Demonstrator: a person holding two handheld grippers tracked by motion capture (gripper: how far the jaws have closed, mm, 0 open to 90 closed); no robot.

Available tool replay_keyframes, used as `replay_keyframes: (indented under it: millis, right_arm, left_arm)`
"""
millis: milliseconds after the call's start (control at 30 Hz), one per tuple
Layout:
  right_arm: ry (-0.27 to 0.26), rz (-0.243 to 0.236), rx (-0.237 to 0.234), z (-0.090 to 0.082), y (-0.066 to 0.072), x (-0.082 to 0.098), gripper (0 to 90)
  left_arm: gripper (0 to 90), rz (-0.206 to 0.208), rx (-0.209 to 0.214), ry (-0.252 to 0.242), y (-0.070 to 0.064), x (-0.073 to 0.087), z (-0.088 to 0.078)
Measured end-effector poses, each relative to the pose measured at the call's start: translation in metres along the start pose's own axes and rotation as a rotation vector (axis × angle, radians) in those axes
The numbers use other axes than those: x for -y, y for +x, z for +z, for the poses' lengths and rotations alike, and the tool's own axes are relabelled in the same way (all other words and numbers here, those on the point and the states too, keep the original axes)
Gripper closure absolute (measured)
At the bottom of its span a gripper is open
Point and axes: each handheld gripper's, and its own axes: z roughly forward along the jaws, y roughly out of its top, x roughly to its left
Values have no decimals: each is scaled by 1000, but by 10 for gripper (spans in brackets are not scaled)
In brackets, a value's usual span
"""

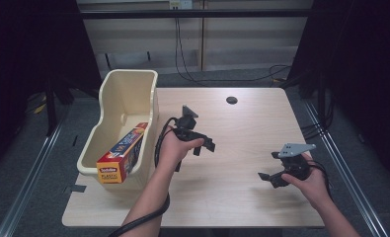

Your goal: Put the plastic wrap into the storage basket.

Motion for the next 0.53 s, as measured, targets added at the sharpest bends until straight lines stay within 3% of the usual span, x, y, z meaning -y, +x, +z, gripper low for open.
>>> replay_keyframes:
  millis: [267, 300, 533]
  right_arm:
    - [3, 12, 2, 1, -2, 2, 53]
    - [6, 14, 1, 2, -2, 2, 53]
    - [20, 12, -2, 8, 0, 4, 48]
  left_arm:
    - [84, 18, -8, 0, 7, 13, 12]
    - [84, 11, -26, -9, 7, 16, 14]
    - [83, 29, -3, -5, 14, 26, 21]
